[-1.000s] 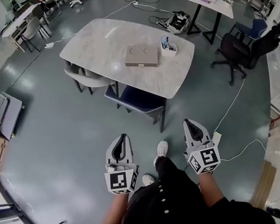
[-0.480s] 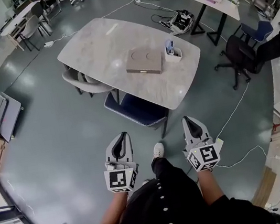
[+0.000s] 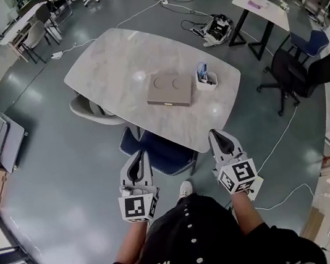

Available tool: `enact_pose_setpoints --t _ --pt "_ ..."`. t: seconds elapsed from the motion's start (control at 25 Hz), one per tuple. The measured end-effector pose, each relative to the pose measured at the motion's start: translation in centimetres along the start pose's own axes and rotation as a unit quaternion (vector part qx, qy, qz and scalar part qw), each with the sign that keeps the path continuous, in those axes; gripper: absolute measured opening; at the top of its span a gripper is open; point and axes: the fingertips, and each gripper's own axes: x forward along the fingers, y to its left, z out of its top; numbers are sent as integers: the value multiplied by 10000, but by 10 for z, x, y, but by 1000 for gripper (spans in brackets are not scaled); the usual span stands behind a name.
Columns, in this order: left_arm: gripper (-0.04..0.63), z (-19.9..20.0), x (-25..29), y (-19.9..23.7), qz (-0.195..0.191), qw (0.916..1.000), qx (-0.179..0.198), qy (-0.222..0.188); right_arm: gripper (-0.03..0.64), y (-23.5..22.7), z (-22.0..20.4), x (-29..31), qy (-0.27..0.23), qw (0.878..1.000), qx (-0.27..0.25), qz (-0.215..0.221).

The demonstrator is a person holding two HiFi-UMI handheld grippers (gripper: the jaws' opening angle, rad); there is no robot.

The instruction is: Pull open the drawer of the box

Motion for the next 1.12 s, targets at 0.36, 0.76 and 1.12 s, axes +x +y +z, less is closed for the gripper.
enact_pose_setpoints --t 0.36,0.76,1.12 --pt "25 5 54 5 188 9998 82 -55 -2 -42 2 50 109 9997 110 190" --pt "25 -8 94 29 -6 9999 85 53 -2 -52 -18 100 322 9980 509 191" --pt "25 -35 132 60 -209 9990 -187 342 0 -58 -64 168 883 9871 1304 277"
